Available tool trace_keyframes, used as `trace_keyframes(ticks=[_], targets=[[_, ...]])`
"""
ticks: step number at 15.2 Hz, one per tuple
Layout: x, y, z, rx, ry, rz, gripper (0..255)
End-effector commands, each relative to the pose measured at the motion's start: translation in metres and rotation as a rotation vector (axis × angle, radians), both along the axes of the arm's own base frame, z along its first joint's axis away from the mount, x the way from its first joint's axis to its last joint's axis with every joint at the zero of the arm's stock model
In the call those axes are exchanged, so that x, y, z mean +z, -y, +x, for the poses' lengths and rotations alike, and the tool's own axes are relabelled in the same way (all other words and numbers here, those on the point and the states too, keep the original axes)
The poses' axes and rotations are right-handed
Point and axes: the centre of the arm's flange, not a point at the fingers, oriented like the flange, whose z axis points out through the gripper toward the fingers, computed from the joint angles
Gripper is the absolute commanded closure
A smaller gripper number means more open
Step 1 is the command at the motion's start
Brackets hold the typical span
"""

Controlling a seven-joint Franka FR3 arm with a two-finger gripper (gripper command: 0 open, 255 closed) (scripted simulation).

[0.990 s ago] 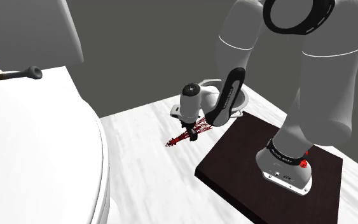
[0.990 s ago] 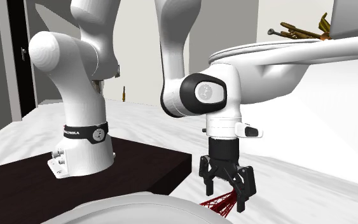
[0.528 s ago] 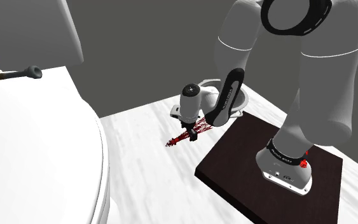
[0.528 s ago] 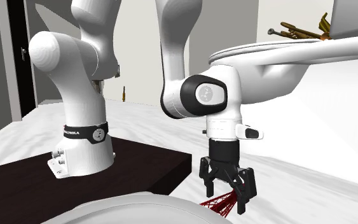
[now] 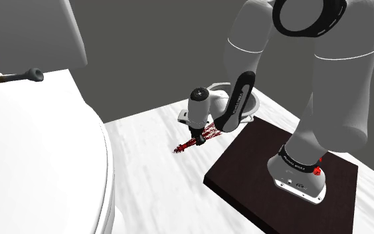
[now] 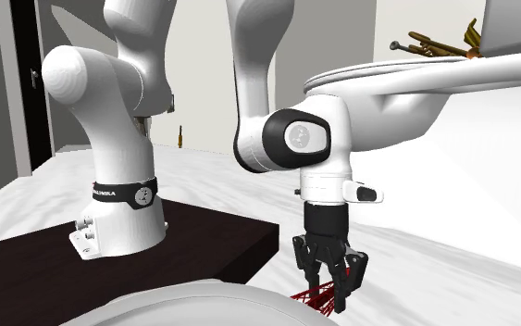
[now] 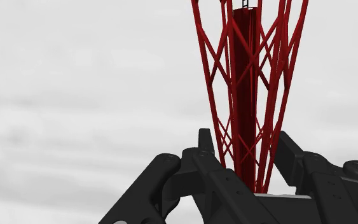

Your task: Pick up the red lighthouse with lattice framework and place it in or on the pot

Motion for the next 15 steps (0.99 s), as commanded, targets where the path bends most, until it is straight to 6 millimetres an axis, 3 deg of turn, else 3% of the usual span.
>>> trace_keyframes(ticks=[1,15], targets=[[0.000,0.000,0.000,-0.001,0.000,0.000,255],[0.069,0.000,0.000,-0.001,0.000,0.000,255]])
